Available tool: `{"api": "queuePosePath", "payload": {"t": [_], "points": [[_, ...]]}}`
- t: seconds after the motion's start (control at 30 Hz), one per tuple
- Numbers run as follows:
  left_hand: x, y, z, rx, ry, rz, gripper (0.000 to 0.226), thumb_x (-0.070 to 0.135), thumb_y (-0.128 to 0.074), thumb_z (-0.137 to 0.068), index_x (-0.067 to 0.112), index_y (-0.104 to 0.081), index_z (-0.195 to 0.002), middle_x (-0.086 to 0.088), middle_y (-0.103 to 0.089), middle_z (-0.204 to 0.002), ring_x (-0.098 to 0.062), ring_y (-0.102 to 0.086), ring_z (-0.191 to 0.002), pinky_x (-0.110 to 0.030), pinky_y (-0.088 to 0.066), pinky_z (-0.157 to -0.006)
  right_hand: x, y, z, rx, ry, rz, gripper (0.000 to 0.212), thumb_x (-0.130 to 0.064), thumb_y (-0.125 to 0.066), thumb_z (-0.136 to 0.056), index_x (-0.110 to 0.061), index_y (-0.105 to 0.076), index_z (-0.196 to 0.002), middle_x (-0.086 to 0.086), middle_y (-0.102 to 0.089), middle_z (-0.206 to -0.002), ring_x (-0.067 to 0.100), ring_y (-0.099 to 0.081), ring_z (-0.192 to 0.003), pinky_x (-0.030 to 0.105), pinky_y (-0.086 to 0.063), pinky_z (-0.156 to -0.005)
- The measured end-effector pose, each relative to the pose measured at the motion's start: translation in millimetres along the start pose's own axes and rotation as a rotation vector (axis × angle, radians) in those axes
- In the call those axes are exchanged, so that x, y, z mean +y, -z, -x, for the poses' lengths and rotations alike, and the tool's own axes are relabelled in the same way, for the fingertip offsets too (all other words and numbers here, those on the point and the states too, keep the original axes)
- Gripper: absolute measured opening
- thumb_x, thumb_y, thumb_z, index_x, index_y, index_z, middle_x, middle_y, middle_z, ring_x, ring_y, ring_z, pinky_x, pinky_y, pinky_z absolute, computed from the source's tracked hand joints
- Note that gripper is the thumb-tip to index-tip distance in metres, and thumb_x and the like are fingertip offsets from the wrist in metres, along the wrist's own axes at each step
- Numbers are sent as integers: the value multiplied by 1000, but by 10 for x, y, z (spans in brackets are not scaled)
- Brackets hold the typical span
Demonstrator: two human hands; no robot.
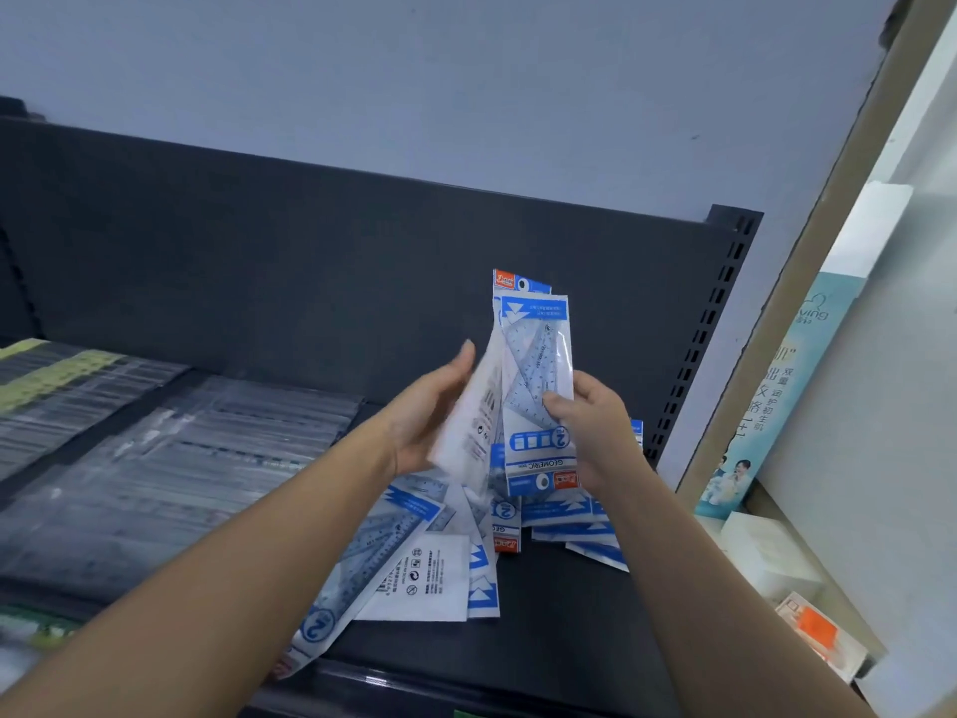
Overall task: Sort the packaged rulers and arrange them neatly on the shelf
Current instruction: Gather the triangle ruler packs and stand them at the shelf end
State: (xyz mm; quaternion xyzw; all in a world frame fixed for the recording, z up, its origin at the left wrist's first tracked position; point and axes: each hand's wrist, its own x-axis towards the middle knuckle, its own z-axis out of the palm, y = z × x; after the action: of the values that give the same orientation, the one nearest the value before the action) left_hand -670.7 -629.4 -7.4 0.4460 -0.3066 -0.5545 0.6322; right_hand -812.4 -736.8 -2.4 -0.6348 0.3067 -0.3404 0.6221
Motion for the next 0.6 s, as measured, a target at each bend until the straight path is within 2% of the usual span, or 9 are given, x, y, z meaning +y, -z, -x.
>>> {"api": "queuePosePath", "payload": {"t": [0.03,0.1,0.13,0.2,0.27,0.33,0.47,0.53,0.6], "points": [[1,7,-3,-14,-6,23,42,49,-50,-84,11,-64,-92,-12,-67,-94,-25,-64,-87,-39,-52,-78,-9,3,5,-4,8,-11,16,-7,-54,-96,-20,-62,-97,11,-72,-99,32,-71,-90,53,-58,-77],[0,44,-54,61,-78,4,10,22,-56,-89,12,-58,-87,-8,-60,-88,-18,-57,-74,-32,-49,-67,-9,15,7,14,20,-25,18,-6,-54,-96,-23,-61,-95,12,-72,-99,35,-70,-92,55,-58,-77],[12,65,-72,136,-128,-15,9,3,-54,-90,12,-57,-92,-8,-60,-90,-18,-57,-73,-31,-50,-65,3,27,2,34,33,-13,20,-6,-55,-95,-24,-61,-94,12,-71,-99,38,-69,-94,58,-56,-78],[78,85,-74,297,-216,-22,33,-16,-51,-86,10,-52,-106,-12,-64,-99,-21,-63,-76,-31,-55,-62,24,56,0,67,78,51,20,-9,-58,-93,-28,-62,-91,10,-71,-97,42,-66,-96,62,-54,-80],[153,128,-46,447,-308,-10,39,-17,-55,-84,10,-49,-112,-13,-67,-105,-25,-67,-83,-38,-57,-69,32,75,12,73,111,94,16,-12,-61,-91,-27,-63,-88,8,-73,-93,39,-68,-91,61,-54,-79],[226,171,-17,495,-376,-127,28,-10,-57,-87,8,-56,-109,-10,-70,-101,-24,-68,-85,-38,-56,-74,26,83,16,72,137,111,11,-13,-64,-90,-23,-63,-87,7,-73,-90,35,-70,-86,58,-56,-78],[320,226,59,339,-530,-659,19,2,-60,-91,18,-66,-84,2,-66,-84,-10,-63,-76,-30,-51,-77,-5,90,38,44,196,184,9,-9,-68,-85,-17,-65,-87,4,-74,-83,27,-71,-78,44,-58,-72],[352,231,33,286,-566,-1118,11,16,-66,-89,24,-68,-84,7,-61,-99,-9,-53,-99,-35,-36,-95,-18,83,50,31,183,242,17,-1,-64,-84,-18,-64,-82,2,-73,-79,23,-71,-72,41,-57,-65],[381,212,1,246,-579,-1469,9,25,-67,-89,21,-71,-95,13,-47,-136,-11,-29,-134,-37,-12,-107,-19,72,48,16,151,293,23,1,-60,-84,-20,-64,-78,0,-73,-76,22,-70,-69,41,-56,-64]]}}
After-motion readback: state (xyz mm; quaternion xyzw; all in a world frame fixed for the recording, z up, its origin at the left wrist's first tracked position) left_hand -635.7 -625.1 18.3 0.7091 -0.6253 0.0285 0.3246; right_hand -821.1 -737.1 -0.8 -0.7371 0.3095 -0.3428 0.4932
